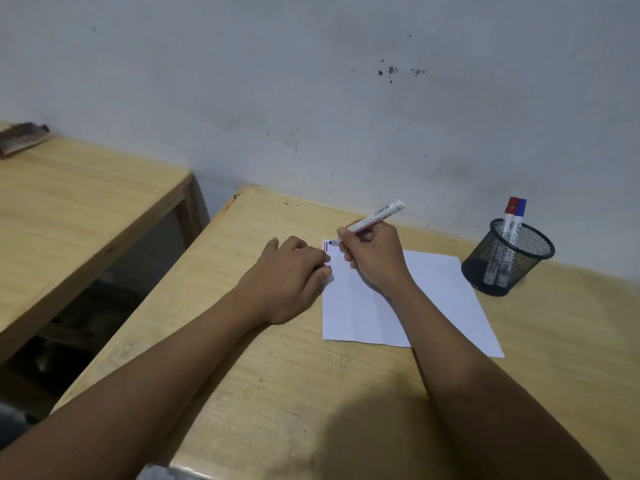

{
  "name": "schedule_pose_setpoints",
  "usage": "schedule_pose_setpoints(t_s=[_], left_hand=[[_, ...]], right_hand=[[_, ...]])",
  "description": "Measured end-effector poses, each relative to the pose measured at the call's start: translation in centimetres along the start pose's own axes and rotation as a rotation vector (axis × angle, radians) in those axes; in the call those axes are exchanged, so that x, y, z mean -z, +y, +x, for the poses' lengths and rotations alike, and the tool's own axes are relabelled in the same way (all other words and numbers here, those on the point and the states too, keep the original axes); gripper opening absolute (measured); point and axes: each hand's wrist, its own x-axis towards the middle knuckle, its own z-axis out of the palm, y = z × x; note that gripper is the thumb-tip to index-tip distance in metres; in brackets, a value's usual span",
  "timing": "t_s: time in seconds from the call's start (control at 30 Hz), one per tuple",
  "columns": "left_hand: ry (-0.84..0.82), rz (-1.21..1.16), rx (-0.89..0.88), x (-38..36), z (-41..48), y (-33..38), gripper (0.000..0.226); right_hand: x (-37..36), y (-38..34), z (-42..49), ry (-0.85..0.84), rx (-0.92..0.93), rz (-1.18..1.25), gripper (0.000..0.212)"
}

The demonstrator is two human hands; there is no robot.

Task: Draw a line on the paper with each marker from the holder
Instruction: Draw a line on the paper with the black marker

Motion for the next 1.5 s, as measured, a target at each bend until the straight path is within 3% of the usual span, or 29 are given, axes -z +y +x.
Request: schedule_pose_setpoints(t_s=[0.57,1.27,1.5], left_hand=[[-0.004,-0.006,0.03,-0.3,0.3,-0.4,0.051],[0.023,-0.01,0.022,-0.7,0.4,-0.7,0.047],[0.032,-0.016,0.014,-0.5,0.4,-0.6,0.045]], right_hand=[[-0.1,0.2,0.5,-0.005,0.029,-0.13,0.016],[0.6,0.9,0.9,-0.123,0.01,-0.04,0.018],[0.7,0.2,0.7,-0.085,-0.02,0.05,0.013]])
